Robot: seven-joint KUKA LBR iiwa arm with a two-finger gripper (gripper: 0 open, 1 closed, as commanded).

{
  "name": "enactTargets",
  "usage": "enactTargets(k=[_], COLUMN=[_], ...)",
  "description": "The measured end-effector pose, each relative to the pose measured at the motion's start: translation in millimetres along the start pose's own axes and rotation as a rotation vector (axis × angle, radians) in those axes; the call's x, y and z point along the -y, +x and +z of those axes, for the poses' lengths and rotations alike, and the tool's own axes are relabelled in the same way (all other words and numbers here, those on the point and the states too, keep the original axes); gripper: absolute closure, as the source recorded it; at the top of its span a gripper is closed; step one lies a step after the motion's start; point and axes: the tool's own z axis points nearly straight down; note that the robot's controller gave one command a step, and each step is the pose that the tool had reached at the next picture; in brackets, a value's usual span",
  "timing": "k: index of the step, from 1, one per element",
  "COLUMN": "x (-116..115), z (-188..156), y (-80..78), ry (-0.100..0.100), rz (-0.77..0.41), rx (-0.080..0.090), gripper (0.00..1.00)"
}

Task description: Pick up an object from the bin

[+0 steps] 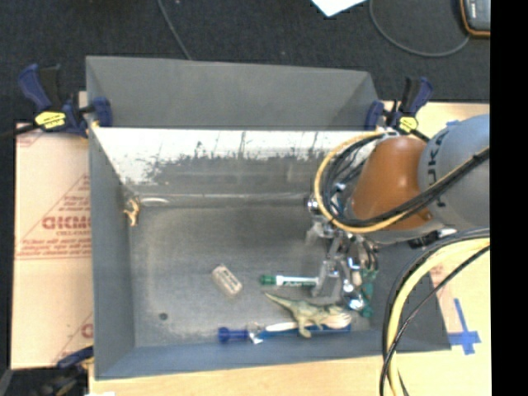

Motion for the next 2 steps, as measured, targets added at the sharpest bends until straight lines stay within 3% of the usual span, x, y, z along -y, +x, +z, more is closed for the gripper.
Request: enactTargets(k=[1,2], x=[8,-5], z=[0,0], y=[-15.7,-9.9], ry=[0.001,-0.001], rz=[0.014,0.035], rx=[0.004,0.005], gripper=[0.0,0.0])
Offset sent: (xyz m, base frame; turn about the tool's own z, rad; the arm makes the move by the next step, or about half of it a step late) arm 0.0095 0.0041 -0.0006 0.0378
